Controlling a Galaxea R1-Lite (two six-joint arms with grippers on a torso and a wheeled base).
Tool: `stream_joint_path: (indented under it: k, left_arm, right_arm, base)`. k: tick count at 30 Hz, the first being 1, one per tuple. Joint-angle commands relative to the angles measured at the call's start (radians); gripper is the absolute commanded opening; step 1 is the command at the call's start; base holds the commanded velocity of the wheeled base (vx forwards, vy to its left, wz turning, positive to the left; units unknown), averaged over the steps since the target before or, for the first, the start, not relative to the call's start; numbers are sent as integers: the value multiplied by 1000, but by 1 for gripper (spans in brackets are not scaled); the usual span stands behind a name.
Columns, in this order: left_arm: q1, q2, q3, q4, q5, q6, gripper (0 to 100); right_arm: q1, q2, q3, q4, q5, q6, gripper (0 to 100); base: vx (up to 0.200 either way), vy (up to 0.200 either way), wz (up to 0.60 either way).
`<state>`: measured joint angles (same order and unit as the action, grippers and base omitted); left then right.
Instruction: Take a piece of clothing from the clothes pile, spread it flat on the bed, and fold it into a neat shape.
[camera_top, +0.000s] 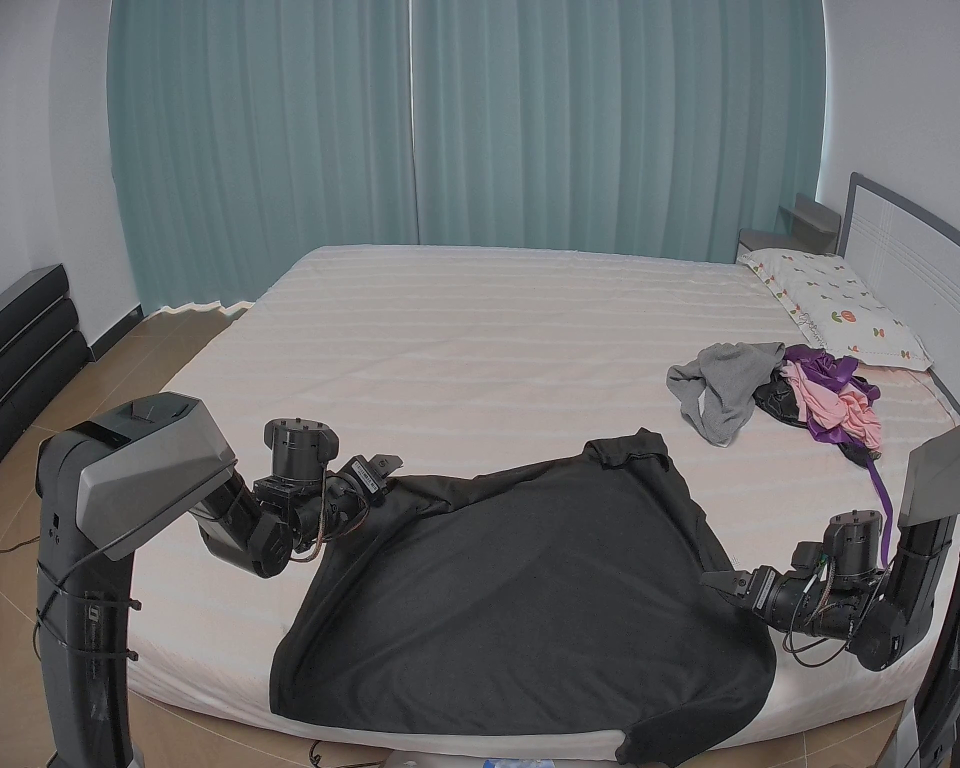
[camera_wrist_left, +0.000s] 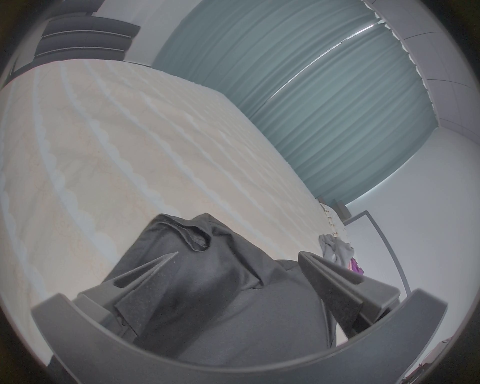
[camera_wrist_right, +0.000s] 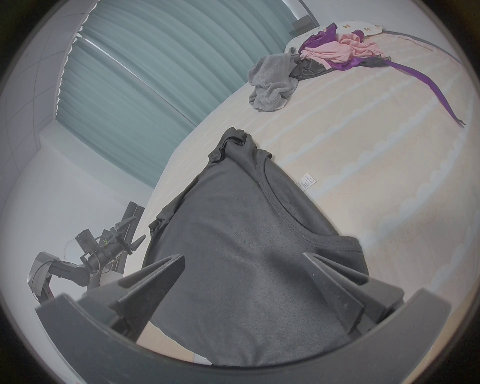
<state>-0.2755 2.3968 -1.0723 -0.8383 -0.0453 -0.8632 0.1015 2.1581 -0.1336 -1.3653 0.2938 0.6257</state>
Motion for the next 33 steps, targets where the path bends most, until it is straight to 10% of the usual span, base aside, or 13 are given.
stream_joint_path:
  k: [1, 20, 21, 33]
  left_arm:
    - [-1, 48, -58, 47, -1, 0, 100]
    - [42, 145, -267, 196, 13, -37, 100]
    - [45, 148, -276, 212, 15, -37, 0]
    - [62, 148, -324, 306, 30, -39, 0]
  right_arm:
    - [7, 6, 0, 0, 1, 0, 100]
    - [9, 22, -1, -3, 1, -1, 100]
    - [10, 22, -1, -3, 1, -1, 100]
    - [14, 20, -3, -6, -1, -1, 100]
  base:
    - [0, 0, 0]
    - [0, 0, 0]
    - [0, 0, 0]
    - [0, 0, 0]
